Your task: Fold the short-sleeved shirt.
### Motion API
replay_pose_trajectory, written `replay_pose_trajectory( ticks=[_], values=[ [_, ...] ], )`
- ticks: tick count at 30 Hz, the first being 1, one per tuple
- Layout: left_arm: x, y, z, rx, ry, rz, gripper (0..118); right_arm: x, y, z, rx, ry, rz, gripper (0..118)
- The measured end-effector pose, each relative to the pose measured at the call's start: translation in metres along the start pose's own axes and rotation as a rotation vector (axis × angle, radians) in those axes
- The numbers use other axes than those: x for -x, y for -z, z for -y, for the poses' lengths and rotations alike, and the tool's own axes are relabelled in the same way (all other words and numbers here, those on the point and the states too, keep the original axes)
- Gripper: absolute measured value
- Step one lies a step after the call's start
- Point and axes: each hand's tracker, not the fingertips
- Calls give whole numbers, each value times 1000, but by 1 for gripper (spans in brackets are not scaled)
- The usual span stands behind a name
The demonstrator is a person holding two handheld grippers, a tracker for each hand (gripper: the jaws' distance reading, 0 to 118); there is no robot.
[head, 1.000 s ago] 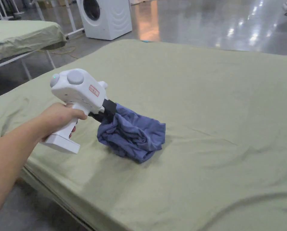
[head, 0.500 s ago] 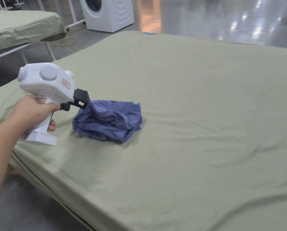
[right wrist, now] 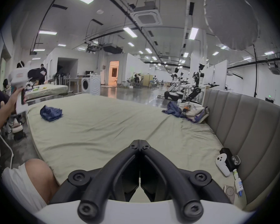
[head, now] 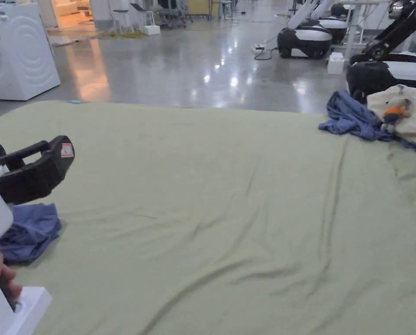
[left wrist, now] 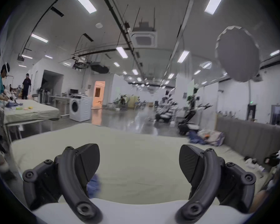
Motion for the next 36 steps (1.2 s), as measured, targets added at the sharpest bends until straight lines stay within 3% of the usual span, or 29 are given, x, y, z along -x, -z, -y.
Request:
replay_pose_trajectory(
  ticks=[1, 3, 4, 5, 6, 8, 10, 13, 20, 36],
  values=[
    [-21, -8, 10, -2, -46, 5, 107, -5, -4, 0, -11, 18, 4, 2],
    [-69, -21, 29, 44, 10, 13, 104, -11, -12, 2, -27, 25, 14, 2],
    [-84, -27, 37, 44, 105, 26, 90, -13, -15, 3, -36, 18, 36, 2],
    [-94, -32, 46, 30, 181, 21, 56, -16, -18, 5, -35, 19, 45, 2],
    [-97, -34, 56, 3, 220, 15, 0, -19, -21, 7, -37, 25, 47, 2],
    [-101, -40, 67, 38, 220, -10, 0, -22, -25, 13, -47, 42, 67, 2],
    [-95, -41, 68, 85, 135, 37, 0, -26, -28, 18, -57, 58, 100, 2],
    [-98, -42, 76, 53, 203, -78, 0, -30, -26, 24, -64, 85, 139, 2],
    [-105, -44, 73, 41, 186, -40, 0, -23, -26, 25, -72, 62, 187, 2],
    [-136, -34, 73, 40, 195, 27, 0, -18, -21, 24, -96, 64, 174, 2]
  ],
)
